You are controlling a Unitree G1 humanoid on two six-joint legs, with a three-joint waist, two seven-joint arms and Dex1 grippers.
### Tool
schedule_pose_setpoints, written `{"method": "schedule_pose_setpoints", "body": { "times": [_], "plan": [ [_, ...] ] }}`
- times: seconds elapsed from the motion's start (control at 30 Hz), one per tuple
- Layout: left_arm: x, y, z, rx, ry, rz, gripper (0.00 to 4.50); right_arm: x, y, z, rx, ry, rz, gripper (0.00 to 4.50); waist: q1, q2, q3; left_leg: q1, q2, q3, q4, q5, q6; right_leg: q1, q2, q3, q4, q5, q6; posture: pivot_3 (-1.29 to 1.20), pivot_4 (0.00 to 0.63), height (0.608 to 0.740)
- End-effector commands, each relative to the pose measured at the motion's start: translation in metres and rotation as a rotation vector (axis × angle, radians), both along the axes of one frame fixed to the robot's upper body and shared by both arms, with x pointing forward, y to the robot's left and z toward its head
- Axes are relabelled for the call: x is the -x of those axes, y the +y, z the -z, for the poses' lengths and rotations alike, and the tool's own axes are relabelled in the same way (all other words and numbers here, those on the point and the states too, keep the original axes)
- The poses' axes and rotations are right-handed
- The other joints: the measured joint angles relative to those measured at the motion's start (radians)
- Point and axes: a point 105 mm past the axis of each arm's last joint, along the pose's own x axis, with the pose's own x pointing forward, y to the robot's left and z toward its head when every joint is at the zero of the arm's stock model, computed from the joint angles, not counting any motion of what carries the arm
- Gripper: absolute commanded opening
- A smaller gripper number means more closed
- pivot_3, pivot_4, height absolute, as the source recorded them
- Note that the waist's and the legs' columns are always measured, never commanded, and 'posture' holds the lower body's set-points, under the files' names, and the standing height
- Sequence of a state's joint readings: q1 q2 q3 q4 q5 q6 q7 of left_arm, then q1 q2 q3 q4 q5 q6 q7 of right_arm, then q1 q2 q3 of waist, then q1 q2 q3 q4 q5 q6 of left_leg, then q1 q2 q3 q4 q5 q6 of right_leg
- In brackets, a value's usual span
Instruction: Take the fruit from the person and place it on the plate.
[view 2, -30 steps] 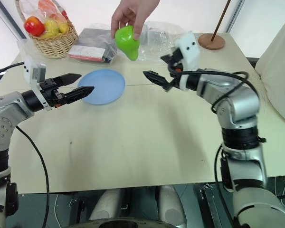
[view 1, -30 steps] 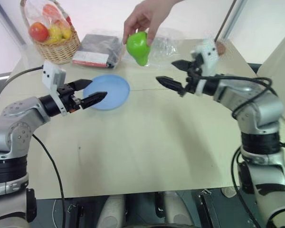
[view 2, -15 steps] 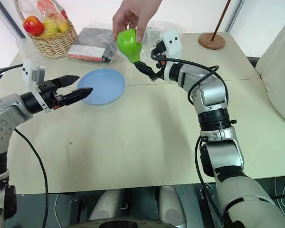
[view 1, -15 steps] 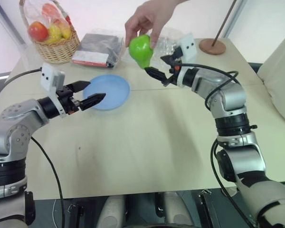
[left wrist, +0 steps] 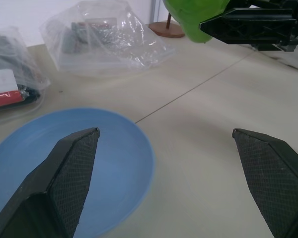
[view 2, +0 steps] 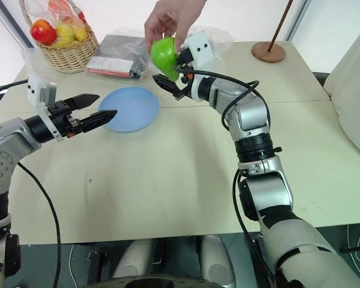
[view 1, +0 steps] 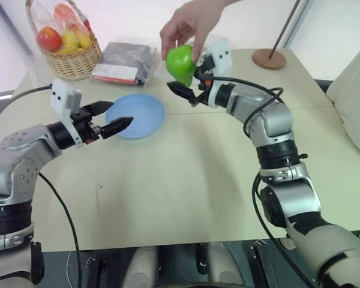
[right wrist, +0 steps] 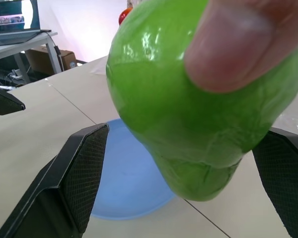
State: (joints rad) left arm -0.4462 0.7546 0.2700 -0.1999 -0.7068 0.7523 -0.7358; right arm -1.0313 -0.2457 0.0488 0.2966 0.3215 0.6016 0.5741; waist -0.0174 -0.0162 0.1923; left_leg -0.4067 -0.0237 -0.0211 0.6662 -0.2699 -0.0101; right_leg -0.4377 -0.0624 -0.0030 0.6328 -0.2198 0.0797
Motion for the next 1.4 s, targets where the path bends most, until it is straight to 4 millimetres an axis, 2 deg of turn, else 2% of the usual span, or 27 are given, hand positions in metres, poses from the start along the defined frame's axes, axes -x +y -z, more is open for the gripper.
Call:
{"method": "schedule_pose_setpoints", "body": {
  "times": [0.03, 0.13, 0.17, 0.23, 0.33, 0.83, 0.93, 1.1, 1.2, 1.4],
  "plan": [
    [0.003, 0.002, -0.019, -0.009, -0.080, -0.006, 4.50, 0.004, 0.008, -0.022, -0.017, -0.072, -0.017, 4.47, 0.000, 0.000, 0.000, 0.000, 0.000, 0.000, 0.000, 0.000, 0.000, 0.000, 0.000, 0.000, 0.000, 0.000, 0.000, 0.00, 0.150, 0.740],
    [0.004, 0.002, -0.019, -0.011, -0.080, -0.008, 4.50, 0.004, 0.010, -0.023, -0.023, -0.073, -0.016, 4.47, -0.001, 0.000, 0.000, 0.000, 0.000, 0.000, 0.000, 0.000, 0.000, 0.000, 0.000, 0.000, 0.000, 0.000, 0.000, 0.00, 0.150, 0.740],
    [0.004, 0.003, -0.019, -0.012, -0.080, -0.009, 4.50, 0.003, 0.010, -0.023, -0.025, -0.073, -0.014, 4.23, -0.001, 0.000, 0.000, 0.000, 0.000, 0.000, 0.000, 0.000, 0.000, 0.000, 0.000, 0.000, 0.000, 0.000, 0.000, 0.00, 0.150, 0.740],
    [0.004, 0.003, -0.019, -0.013, -0.081, -0.012, 4.50, 0.003, 0.011, -0.024, -0.029, -0.074, -0.013, 3.67, -0.001, 0.000, 0.000, 0.000, 0.000, 0.000, 0.000, 0.000, 0.000, -0.001, 0.000, 0.000, 0.000, 0.000, 0.000, 0.00, 0.150, 0.740],
    [0.005, 0.004, -0.019, -0.015, -0.081, -0.016, 4.50, 0.003, 0.011, -0.024, -0.031, -0.072, -0.011, 2.22, -0.002, 0.000, 0.000, 0.000, 0.000, 0.000, 0.000, 0.000, 0.000, -0.001, 0.000, 0.000, 0.000, 0.000, 0.000, 0.00, 0.150, 0.740],
    [0.004, 0.005, -0.019, -0.023, -0.077, -0.014, 4.50, 0.004, 0.010, -0.023, -0.037, -0.070, -0.005, 2.22, -0.001, 0.000, 0.000, 0.000, 0.000, 0.000, 0.000, 0.000, 0.000, -0.001, 0.000, 0.000, 0.000, 0.000, 0.000, 0.00, 0.150, 0.740],
    [0.004, 0.005, -0.019, -0.024, -0.076, -0.012, 4.50, 0.004, 0.010, -0.024, -0.039, -0.071, -0.005, 1.61, -0.001, 0.000, 0.000, 0.000, 0.000, 0.000, 0.000, 0.000, 0.000, -0.001, 0.000, 0.000, 0.000, 0.000, 0.000, 0.00, 0.150, 0.740],
    [0.004, 0.007, -0.019, -0.027, -0.076, -0.016, 4.50, 0.007, 0.013, -0.021, -0.029, -0.069, -0.024, 1.61, -0.001, 0.000, 0.000, 0.000, 0.000, 0.000, 0.000, 0.000, 0.000, -0.001, 0.000, 0.000, 0.000, 0.000, 0.000, 0.00, 0.150, 0.740],
    [0.005, 0.010, -0.019, -0.030, -0.075, -0.025, 4.50, 0.009, 0.022, -0.015, -0.016, -0.060, -0.048, 1.61, -0.002, 0.000, 0.000, 0.000, 0.000, 0.000, -0.001, 0.000, 0.000, -0.001, 0.000, 0.000, 0.000, 0.000, 0.000, 0.00, 0.150, 0.740],
    [0.013, 0.030, -0.012, -0.090, -0.032, -0.080, 4.50, 0.016, 0.057, 0.010, 0.009, -0.013, -0.138, 1.61, -0.011, 0.000, 0.000, -0.001, 0.001, 0.000, -0.002, 0.000, 0.000, -0.003, 0.000, 0.000, 0.001, 0.000, -0.001, 0.00, 0.150, 0.740]
  ]
}}
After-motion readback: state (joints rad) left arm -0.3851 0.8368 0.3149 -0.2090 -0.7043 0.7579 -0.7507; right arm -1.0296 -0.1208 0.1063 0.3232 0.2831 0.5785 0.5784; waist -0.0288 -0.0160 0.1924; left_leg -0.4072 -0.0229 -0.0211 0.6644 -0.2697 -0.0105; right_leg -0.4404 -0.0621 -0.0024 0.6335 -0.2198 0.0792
